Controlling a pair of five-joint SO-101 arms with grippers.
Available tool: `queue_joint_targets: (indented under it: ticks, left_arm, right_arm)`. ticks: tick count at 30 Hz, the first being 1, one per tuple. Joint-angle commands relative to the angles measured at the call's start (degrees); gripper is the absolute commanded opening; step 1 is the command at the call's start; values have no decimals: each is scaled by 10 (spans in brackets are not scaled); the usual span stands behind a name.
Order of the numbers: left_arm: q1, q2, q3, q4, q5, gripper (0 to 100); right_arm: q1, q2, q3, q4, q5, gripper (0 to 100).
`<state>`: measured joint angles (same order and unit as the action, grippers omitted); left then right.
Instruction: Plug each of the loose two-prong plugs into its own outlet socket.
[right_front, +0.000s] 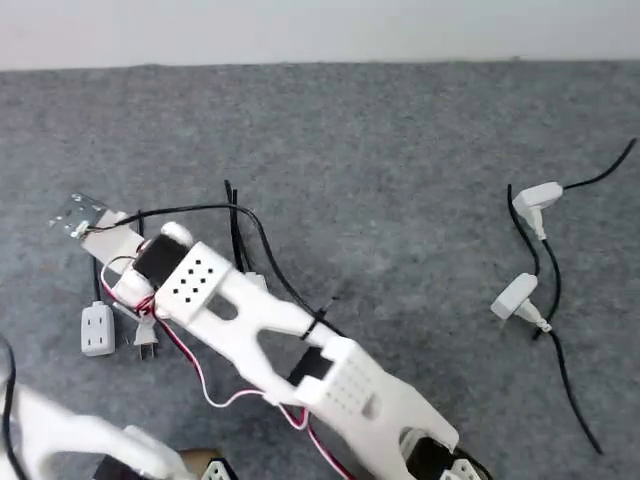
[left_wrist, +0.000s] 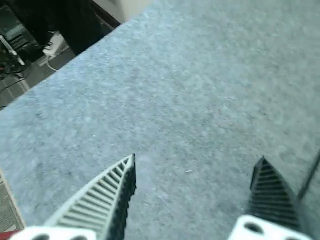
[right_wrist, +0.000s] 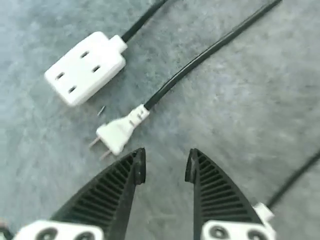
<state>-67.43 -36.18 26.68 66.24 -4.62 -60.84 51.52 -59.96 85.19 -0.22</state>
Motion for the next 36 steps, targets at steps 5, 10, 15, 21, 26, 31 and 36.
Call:
queue_joint_targets:
  ticks: [5,10,15,21,26,31,36]
  left_arm:
    - [-55,-6,-63,33,5,352]
    - [-65,-6,-77,36,4,352]
    - [-69,-6,-86,37,4,352]
    - [-104,-6,-87,32,4,352]
    - [-131,-6,-91,16,4,352]
    - [-133,-6,-100,20,5,352]
    - [-133,-6,-98,19,5,352]
  right_arm:
    - [-6,107,-175,58,-98,143]
    - [-16,151,-270,107,-106,143]
    - [-48,196,-339,95,-134,143]
    - [-90,238,-363,22,-137,143]
    - [-78,244,-363,13,-211,144]
    - [-18,250,-363,19,-304,144]
    - [-15,244,-364,22,-307,144]
